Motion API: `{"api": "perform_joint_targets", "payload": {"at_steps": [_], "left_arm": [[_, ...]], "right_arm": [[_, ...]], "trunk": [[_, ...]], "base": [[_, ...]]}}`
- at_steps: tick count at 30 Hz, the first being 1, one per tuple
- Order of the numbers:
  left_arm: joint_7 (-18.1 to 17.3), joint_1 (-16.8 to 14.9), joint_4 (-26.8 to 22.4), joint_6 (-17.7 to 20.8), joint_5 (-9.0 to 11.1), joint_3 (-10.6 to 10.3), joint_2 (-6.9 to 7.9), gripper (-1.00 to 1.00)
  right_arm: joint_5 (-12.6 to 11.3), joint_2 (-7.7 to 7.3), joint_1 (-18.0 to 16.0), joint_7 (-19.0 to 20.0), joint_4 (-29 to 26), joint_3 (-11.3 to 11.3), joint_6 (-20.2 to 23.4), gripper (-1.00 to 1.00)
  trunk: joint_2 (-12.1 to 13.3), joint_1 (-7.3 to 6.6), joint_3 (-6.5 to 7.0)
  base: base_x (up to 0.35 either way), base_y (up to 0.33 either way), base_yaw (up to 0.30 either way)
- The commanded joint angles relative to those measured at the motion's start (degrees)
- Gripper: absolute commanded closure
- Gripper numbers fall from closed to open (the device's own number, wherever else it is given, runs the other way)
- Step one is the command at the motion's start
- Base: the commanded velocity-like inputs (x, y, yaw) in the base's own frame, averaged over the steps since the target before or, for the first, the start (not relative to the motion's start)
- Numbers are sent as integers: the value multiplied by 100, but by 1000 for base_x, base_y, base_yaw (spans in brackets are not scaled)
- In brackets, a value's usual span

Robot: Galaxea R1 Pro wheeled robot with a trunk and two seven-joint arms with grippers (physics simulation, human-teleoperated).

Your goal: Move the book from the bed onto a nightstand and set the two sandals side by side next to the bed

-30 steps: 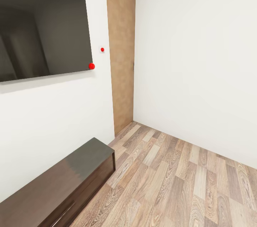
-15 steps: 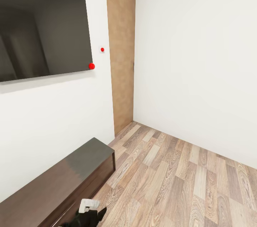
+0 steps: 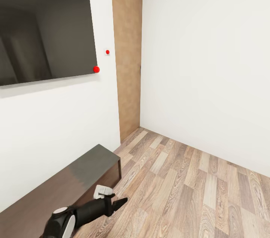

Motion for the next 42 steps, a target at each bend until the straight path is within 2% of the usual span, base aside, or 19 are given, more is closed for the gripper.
{"api": "perform_joint_targets", "payload": {"at_steps": [1,3,4,6,10,13,16,17,20,21,22,23,28,29,35,38,39,42], "left_arm": [[-188,-25,-13,75,33,15,11,-100],[-499,-58,-31,129,54,20,59,-100],[-830,-90,-43,171,61,25,144,-100],[-954,-110,-39,185,49,26,185,-100],[-1098,-183,-12,193,-24,27,231,-100],[-1169,-225,34,196,-125,29,251,-100],[-1185,-237,44,193,-150,25,255,-100],[-1189,-241,47,191,-157,23,256,-100],[-1193,-243,49,190,-162,22,257,-100],[-1194,-244,50,190,-165,21,257,-100],[-1195,-245,50,189,-165,21,257,-100],[-1195,-245,51,189,-166,21,257,-100],[-1185,-247,51,181,-169,21,254,-100],[-1179,-248,51,174,-170,21,252,-100],[-1193,-249,51,164,-164,13,249,-100],[-1193,-249,54,163,-162,12,247,-100],[-1190,-249,58,157,-160,7,243,-100],[-1189,-249,59,157,-160,4,241,-100]], "right_arm": [[-4,-6,-1,3,-2,-11,-14,-100],[-4,-26,-1,8,-2,-12,-14,-100],[-9,-62,-1,17,0,-12,-3,-100],[-10,-102,-1,23,-1,-12,11,-100],[-6,-277,-1,39,-12,-12,44,-100],[-5,-638,-3,52,-41,-6,104,-100],[-5,-867,-14,161,-175,-2,279,-100],[-5,-949,-22,274,-346,0,537,-100],[7,-1019,-29,409,-718,2,1244,-100],[16,-1046,-31,461,-1051,3,1885,-100],[19,-1056,-32,479,-1252,4,2234,-100],[20,-1069,-34,506,-1716,4,2948,-100],[35,-1085,-35,537,-2935,13,4532,-100],[37,-1088,-35,543,-3347,20,5019,-100],[4,-1093,-43,631,-4510,47,6118,-100],[7,-1089,-44,879,-4681,82,6208,-100],[11,-1085,-44,1185,-4984,120,6242,-100],[19,-1087,-46,1362,-5178,154,6254,-100]], "trunk": [[-3,0,-5],[-3,0,-5],[-3,0,-5],[-3,0,-5],[-3,0,-5],[-3,0,-5],[-3,0,-5],[-3,0,-5],[-3,0,-5],[-3,0,-5],[-3,0,-5],[-3,0,-5],[-3,0,-5],[-3,0,-5],[-3,0,-5],[-3,0,-5],[-43,22,-23],[-163,88,-77]], "base": [[0,0,0],[0,0,0],[0,0,0],[0,0,0],[0,0,0],[0,0,0],[0,0,0],[0,0,0],[0,0,0],[0,0,0],[0,0,0],[0,0,0],[0,0,0],[0,0,0],[0,0,0],[0,0,0],[0,0,0],[0,0,0]]}}
